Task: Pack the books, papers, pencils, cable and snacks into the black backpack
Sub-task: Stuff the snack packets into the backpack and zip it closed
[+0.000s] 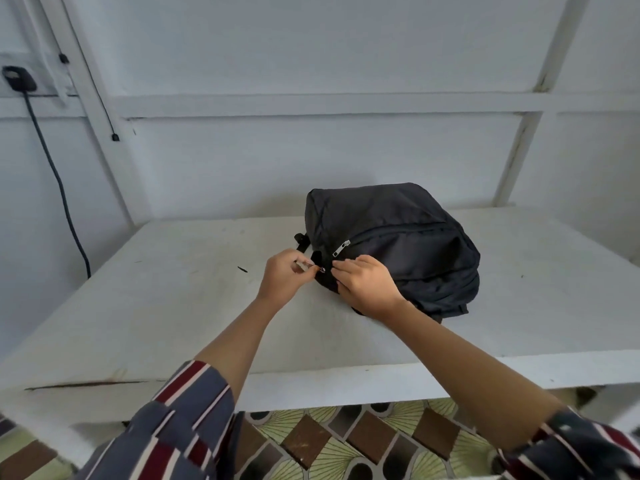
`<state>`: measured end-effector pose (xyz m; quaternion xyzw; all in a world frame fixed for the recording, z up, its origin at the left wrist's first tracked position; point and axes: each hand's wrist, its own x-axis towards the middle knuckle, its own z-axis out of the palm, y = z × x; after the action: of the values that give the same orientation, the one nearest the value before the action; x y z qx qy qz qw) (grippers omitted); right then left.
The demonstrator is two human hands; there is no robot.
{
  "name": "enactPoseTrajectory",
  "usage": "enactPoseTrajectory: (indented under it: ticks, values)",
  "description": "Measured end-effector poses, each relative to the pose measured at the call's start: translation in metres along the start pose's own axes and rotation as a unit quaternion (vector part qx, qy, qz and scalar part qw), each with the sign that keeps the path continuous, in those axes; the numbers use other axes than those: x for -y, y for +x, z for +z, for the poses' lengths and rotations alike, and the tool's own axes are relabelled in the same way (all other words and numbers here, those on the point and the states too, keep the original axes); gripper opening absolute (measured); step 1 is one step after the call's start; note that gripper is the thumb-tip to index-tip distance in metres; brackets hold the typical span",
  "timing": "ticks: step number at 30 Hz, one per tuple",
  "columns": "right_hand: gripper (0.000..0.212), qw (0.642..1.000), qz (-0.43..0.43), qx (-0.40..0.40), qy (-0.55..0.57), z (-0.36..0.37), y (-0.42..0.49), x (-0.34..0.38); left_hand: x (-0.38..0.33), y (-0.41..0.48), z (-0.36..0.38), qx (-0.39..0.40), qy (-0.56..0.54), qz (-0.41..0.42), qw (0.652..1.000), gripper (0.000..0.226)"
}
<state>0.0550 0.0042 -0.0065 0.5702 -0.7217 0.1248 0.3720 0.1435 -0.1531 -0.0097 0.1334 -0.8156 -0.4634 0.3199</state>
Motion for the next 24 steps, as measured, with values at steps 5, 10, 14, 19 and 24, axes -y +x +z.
enactPoseTrajectory:
  ticks: [5,10,14,19,24]
  values:
    - [0.024,1.000,0.002,-0.015,-0.001,0.000,0.004,-0.001,0.006,0.012,0.002,-0.024,0.057,-0.009,0.998,0.011]
    - [0.026,0.998,-0.026,-0.047,0.033,0.000,0.001,-0.001,0.023,0.016,-0.002,-0.069,0.120,-0.050,0.989,0.017]
    - [0.027,0.997,-0.042,-0.059,0.027,-0.001,-0.002,-0.001,0.016,0.025,0.009,-0.097,0.160,-0.068,0.980,0.019]
    - [0.027,0.998,-0.039,-0.048,0.020,-0.001,-0.004,0.000,0.013,0.042,0.015,-0.108,0.217,-0.073,0.967,0.024]
    - [0.031,0.998,-0.012,0.021,0.059,-0.008,-0.005,-0.002,0.010,0.051,0.024,-0.063,0.213,-0.087,0.971,0.021]
